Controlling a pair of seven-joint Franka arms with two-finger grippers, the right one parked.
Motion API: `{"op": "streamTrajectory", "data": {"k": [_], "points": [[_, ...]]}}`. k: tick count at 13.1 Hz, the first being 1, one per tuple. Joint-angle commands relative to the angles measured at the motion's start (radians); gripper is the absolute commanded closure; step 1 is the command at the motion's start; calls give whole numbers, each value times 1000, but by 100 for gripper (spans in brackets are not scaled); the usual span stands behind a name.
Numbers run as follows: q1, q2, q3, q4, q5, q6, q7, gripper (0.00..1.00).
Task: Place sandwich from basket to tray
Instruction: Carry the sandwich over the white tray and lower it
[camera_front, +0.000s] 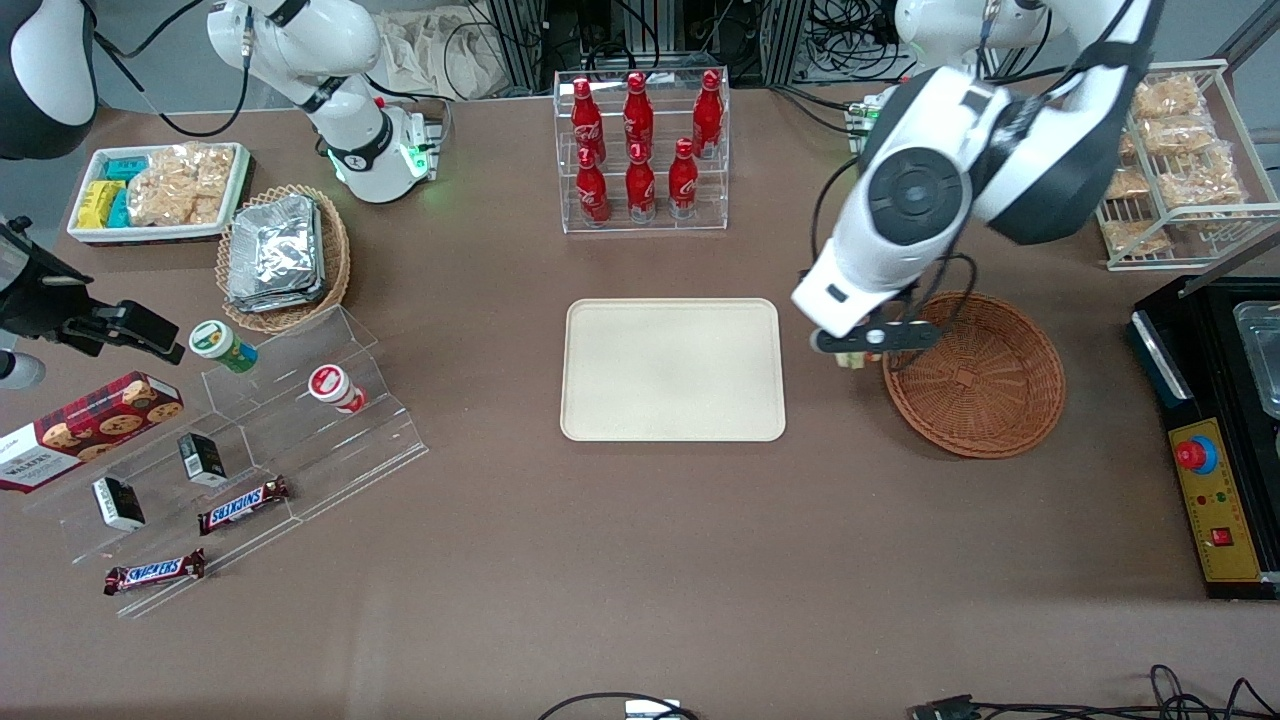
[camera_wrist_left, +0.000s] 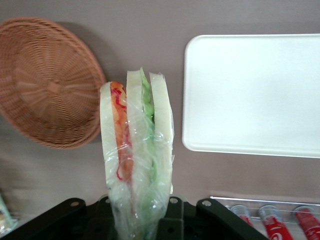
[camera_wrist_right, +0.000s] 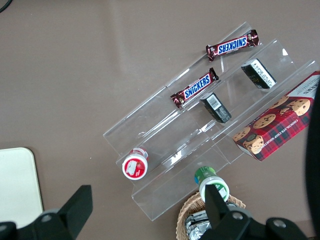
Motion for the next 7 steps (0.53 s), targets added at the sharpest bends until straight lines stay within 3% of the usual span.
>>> {"op": "streamTrajectory", "data": {"k": [1,7], "points": [[-20,67,-26,14,23,72,-66,92],[-50,171,-26,-202,135,446,-142,92]]}}
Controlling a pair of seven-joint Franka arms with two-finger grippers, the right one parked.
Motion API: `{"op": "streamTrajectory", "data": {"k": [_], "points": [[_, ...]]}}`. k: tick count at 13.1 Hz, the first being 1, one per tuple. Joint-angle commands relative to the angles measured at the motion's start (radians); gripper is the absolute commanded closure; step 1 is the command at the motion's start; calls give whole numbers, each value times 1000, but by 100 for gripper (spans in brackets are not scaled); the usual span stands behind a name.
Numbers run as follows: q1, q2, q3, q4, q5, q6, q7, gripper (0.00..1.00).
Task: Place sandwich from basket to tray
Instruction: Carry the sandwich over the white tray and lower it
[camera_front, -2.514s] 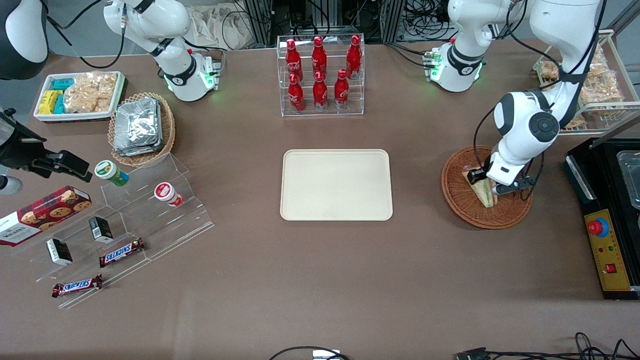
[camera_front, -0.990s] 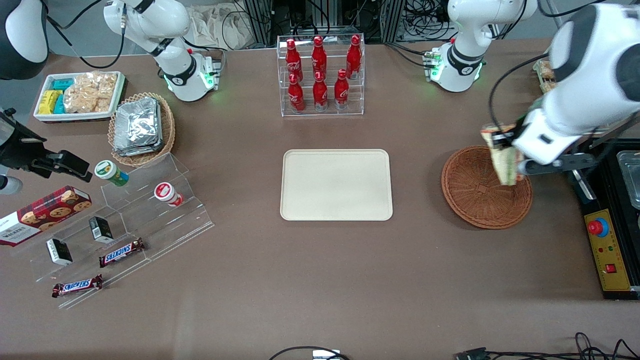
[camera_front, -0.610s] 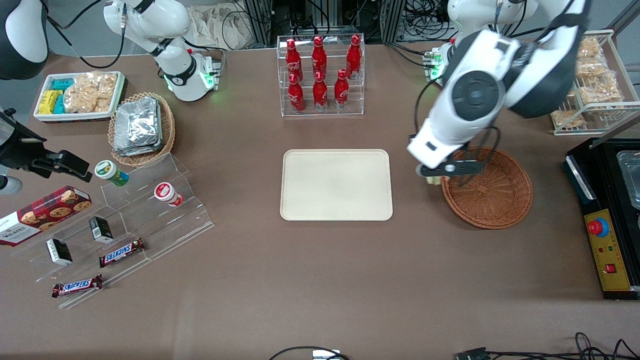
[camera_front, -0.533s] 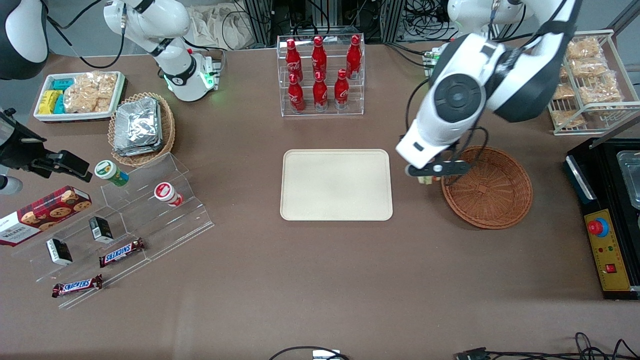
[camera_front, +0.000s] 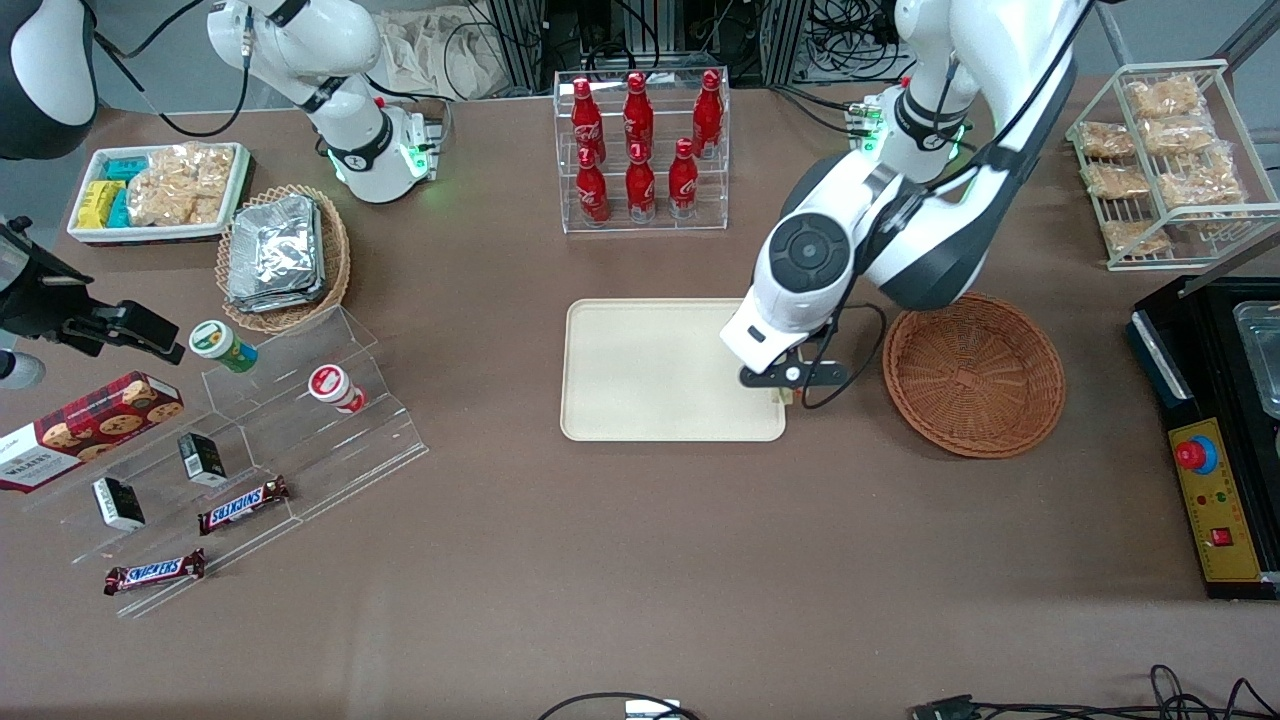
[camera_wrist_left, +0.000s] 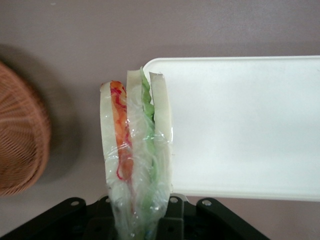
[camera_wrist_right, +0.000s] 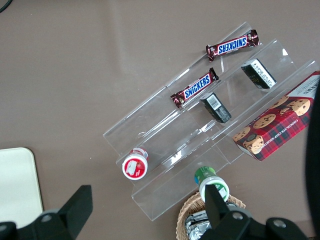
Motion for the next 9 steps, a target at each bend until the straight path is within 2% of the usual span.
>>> {"op": "streamTrajectory", "data": {"k": [1,3,5,7,9], "points": [[1,40,-3,-98,33,166,-52,92],[-2,94,-3,-109,48,232,-69,92],[-10,138,-5,-130,143,281,-144,92],[-24,180,-5,-129,201,306,-196,92],[-25,197,-5,-130,220,323,-214,91]]}}
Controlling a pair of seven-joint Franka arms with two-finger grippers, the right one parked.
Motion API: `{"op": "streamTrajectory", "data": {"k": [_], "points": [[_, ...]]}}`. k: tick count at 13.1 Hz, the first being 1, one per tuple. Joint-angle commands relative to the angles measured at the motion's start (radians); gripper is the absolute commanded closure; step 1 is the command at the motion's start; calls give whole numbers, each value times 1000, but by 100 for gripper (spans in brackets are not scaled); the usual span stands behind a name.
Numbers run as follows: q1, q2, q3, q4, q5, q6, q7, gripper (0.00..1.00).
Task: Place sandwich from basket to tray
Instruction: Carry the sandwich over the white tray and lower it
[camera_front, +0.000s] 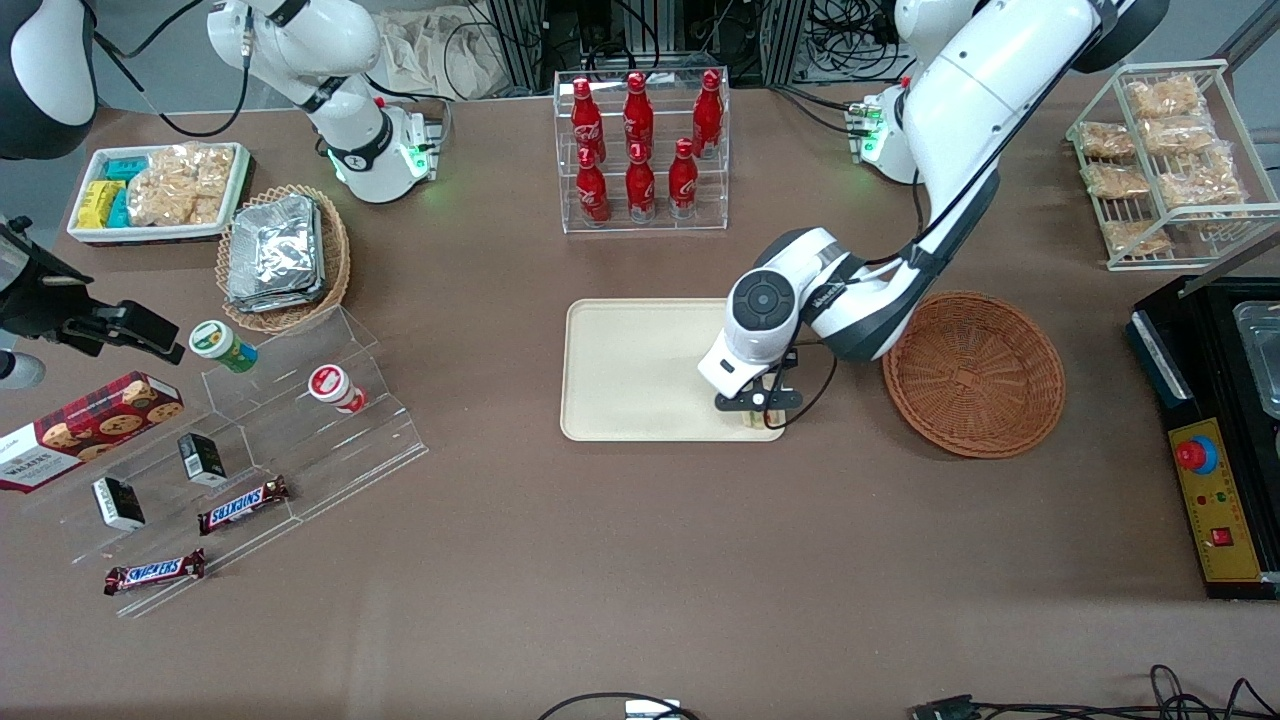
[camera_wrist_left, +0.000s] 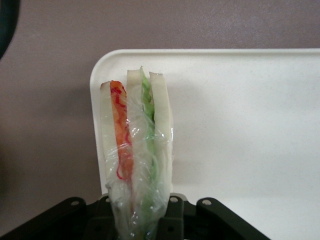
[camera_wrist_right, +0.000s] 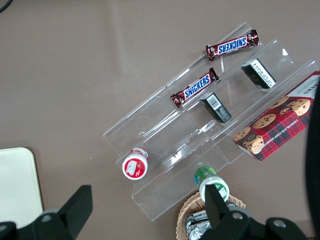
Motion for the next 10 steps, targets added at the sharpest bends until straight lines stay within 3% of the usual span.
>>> {"op": "streamTrajectory", "data": {"k": [1,2,3,4,5,10], "points": [[-6,10,-4,3,31,23,-38,88],[-6,10,-4,3,31,23,-38,87],[-6,9,-4,3,31,21,-38,71],[-6,9,-4,3,31,21,-47,7],[-5,9,-4,3,31,20,-61,0],[0,-17,-12,9,28,-34,-65,0]]}}
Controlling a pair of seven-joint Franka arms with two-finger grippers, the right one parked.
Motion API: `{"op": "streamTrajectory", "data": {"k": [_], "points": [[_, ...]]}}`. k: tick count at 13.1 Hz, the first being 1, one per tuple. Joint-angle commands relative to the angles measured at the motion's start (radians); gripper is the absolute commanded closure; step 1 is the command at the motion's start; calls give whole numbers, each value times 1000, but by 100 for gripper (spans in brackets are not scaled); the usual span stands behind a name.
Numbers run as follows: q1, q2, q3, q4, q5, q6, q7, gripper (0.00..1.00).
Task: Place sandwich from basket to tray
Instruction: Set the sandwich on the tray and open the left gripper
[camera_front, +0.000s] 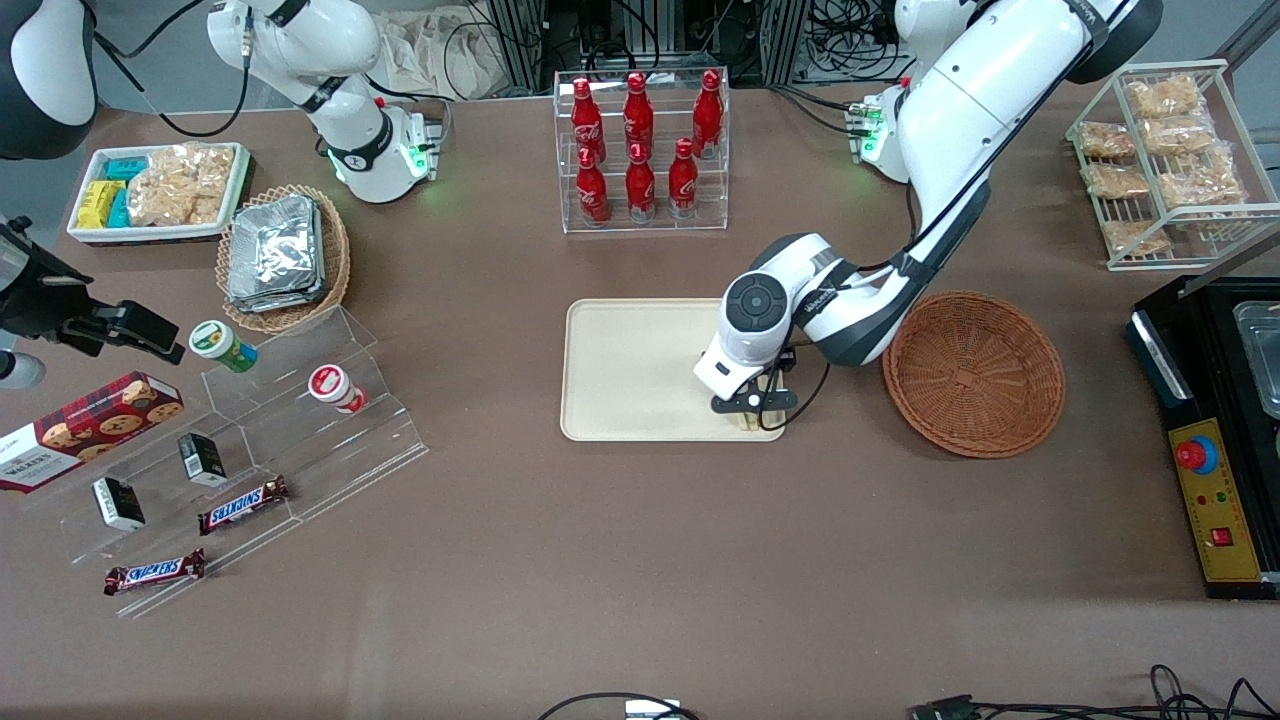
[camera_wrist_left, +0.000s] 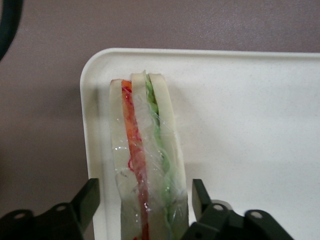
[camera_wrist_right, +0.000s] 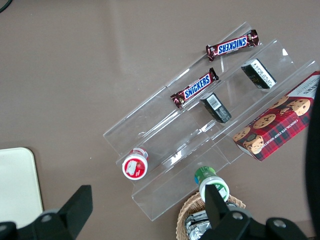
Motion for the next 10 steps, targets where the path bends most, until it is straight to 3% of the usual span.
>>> {"op": "streamTrajectory", "data": {"k": [1,4,6,8,10], "points": [[7,-47,-28,8,11,-78,-29,0],[18,-150,-42,19,-13,-185,-23,0],[42,-254,-45,77,-152,-303,18,0],[94,-366,-31,119,-238,-438,151,0],[105,-501,97,105,-332,-498,290,0]]}}
